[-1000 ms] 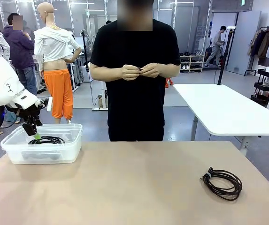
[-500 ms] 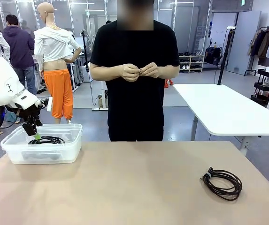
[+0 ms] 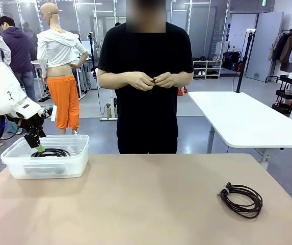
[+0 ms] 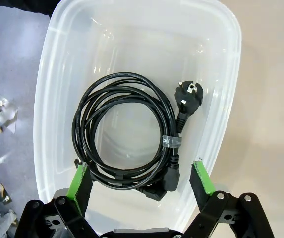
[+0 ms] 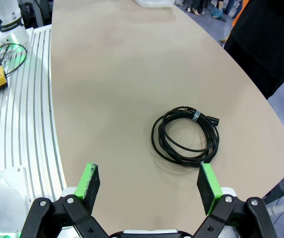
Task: Organize and store the cables.
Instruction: Place the USB Extension Cable into the Organizing box.
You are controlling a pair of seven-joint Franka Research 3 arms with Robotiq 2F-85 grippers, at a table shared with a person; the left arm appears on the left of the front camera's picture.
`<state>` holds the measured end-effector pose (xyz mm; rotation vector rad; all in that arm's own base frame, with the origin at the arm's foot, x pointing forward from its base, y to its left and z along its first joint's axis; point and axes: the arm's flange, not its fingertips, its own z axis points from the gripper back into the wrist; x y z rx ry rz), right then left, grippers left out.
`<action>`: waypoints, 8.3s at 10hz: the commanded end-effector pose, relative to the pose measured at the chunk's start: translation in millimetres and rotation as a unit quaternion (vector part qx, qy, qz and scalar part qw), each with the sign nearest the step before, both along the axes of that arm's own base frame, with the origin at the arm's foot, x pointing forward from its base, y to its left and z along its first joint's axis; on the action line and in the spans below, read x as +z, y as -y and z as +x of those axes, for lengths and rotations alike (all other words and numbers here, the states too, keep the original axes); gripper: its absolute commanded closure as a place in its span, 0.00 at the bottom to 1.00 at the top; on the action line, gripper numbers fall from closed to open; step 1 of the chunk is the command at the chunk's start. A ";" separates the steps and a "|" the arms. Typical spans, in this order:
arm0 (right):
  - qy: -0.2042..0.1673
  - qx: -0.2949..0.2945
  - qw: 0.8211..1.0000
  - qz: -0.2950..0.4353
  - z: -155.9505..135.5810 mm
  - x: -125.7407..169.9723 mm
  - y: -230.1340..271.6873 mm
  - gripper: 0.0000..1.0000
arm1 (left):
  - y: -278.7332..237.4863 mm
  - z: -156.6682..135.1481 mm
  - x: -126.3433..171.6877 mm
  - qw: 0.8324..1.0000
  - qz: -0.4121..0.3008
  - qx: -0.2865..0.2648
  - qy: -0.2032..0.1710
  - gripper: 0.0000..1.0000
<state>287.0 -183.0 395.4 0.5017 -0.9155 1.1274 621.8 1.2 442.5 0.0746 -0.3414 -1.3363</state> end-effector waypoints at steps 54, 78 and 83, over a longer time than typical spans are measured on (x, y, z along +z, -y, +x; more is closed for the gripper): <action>-0.306 -0.247 0.870 -0.298 288.6 15.7 -378.0 0.00 | -150.3 -265.5 -7.1 0.916 -0.395 0.055 0.043 0.00; -0.368 -0.381 0.803 -0.271 304.2 -86.0 -401.6 0.60 | -150.3 -265.5 -7.1 0.916 -0.395 0.055 0.043 0.00; -0.383 -0.389 0.798 -0.256 306.9 -95.4 -402.4 0.96 | -150.3 -265.5 -7.1 0.916 -0.395 0.055 0.043 0.00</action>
